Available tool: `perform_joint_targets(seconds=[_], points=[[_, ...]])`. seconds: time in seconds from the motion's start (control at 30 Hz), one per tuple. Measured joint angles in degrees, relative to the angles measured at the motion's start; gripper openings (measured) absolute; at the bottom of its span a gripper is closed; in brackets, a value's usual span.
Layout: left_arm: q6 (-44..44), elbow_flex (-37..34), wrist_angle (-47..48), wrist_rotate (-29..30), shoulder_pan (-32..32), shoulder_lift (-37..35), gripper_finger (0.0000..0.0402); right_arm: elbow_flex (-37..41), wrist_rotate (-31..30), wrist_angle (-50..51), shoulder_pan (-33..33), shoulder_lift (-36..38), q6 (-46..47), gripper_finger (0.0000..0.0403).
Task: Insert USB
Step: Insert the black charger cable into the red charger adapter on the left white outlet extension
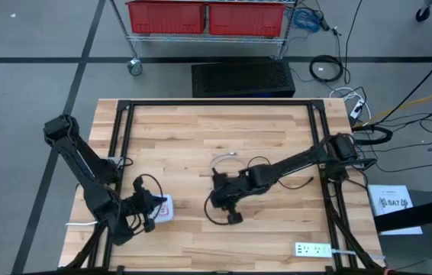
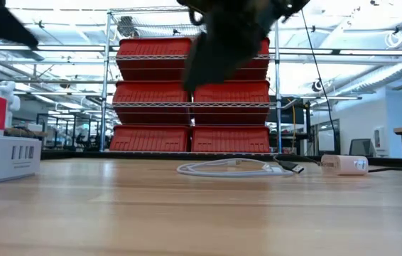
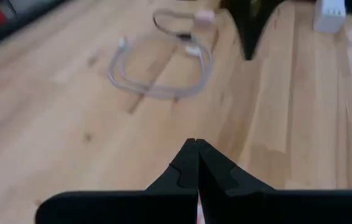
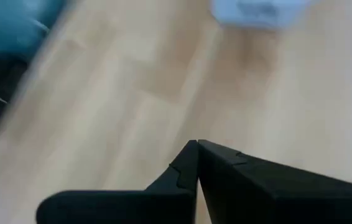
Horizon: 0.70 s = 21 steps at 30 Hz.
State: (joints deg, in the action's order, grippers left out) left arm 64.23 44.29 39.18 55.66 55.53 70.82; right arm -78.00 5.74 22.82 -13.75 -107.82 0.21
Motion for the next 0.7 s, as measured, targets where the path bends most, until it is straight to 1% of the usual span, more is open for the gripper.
perform_joint_targets(seconds=[0.07,0.13,0.17,0.3,0.4,0.47,0.57,0.63,0.7], points=[[-0.2,0.1,0.8,1.0,0.1,-1.8,0.0,2.0,-1.4,3.8,0.6,1.9,0.8,0.0],[-0.1,0.1,1.5,1.7,0.2,-3.2,0.0,6.5,-0.7,3.4,1.4,4.1,2.1,0.0],[-0.1,0.1,2.0,2.1,0.5,-4.0,0.0,9.6,0.6,1.8,1.9,5.4,3.1,0.0],[0.9,0.1,3.2,2.3,1.4,-7.2,0.0,24.6,6.3,-11.5,4.0,12.2,10.7,0.0],[5.1,0.1,5.5,2.3,2.0,-9.2,0.0,35.0,6.4,-24.2,4.7,18.7,17.9,0.0],[8.4,0.1,7.6,2.0,2.4,-9.8,0.0,40.4,6.4,-30.8,4.8,22.4,22.6,0.0],[11.8,0.1,9.9,1.6,2.5,-10.2,0.0,45.3,6.4,-39.1,4.4,25.2,26.7,0.0],[13.2,0.1,11.1,-0.3,2.5,-10.2,0.0,46.3,6.5,-43.5,4.3,25.5,27.4,0.0],[15.2,0.1,12.0,-3.3,2.5,-10.1,0.0,45.9,7.6,-44.6,4.3,25.6,28.1,0.0]])
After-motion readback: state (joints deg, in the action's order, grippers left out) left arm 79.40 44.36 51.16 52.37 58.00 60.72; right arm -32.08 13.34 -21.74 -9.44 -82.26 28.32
